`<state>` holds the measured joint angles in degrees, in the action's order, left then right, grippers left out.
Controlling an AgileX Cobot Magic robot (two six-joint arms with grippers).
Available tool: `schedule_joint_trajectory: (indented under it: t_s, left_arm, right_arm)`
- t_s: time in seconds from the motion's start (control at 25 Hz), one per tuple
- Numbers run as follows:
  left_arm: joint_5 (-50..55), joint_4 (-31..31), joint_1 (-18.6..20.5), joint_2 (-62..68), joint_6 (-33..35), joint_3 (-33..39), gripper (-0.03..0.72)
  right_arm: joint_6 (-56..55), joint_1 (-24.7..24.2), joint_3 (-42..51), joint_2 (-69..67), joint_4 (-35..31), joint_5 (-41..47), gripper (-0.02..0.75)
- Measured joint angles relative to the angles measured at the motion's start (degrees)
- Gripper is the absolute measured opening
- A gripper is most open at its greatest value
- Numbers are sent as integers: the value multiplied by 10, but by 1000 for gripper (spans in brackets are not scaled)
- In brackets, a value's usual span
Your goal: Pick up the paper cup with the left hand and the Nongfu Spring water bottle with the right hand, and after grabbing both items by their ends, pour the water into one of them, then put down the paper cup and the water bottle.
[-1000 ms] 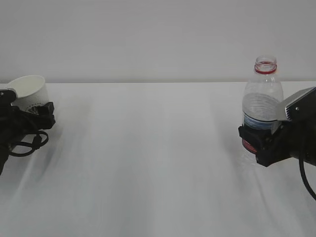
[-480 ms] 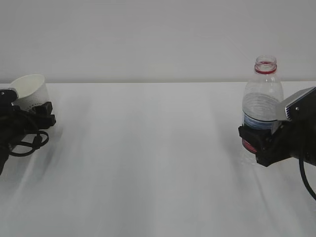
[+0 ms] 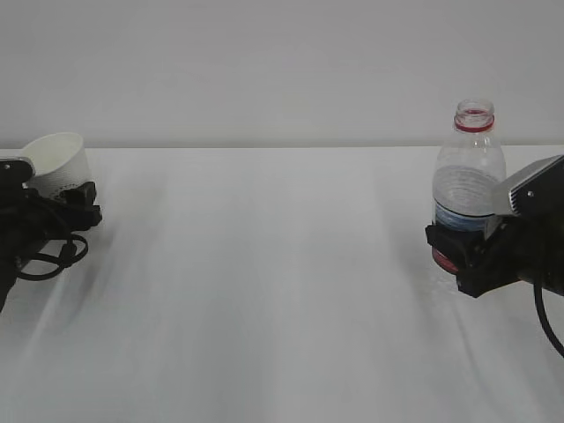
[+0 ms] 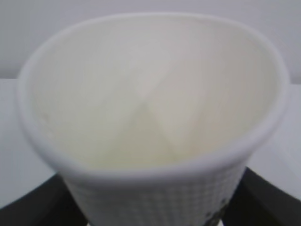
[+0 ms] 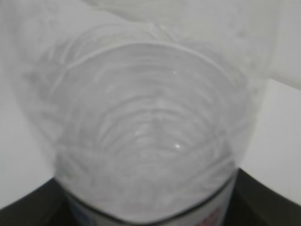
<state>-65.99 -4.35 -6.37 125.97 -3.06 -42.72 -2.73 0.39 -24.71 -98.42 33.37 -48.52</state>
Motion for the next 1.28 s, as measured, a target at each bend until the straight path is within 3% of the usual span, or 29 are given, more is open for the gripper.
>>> schedule_joint_trajectory:
  t_s: [0.4, 0.72, 1.08, 1.28]
  left_arm:
    - [0, 50, 0, -1, 0, 0, 540]
    - [0, 128, 0, -16, 0, 0, 538]
    - [0, 155, 0, -40, 0, 35, 538]
    - [0, 237, 0, -43, -7, 40, 538]
  right_arm:
    - [0, 0, 0, 0, 0, 0, 484]
    - [0, 0, 0, 0, 0, 0, 484]
    - [0, 0, 0, 0, 0, 0, 484]
    - [0, 0, 0, 0, 0, 0, 484]
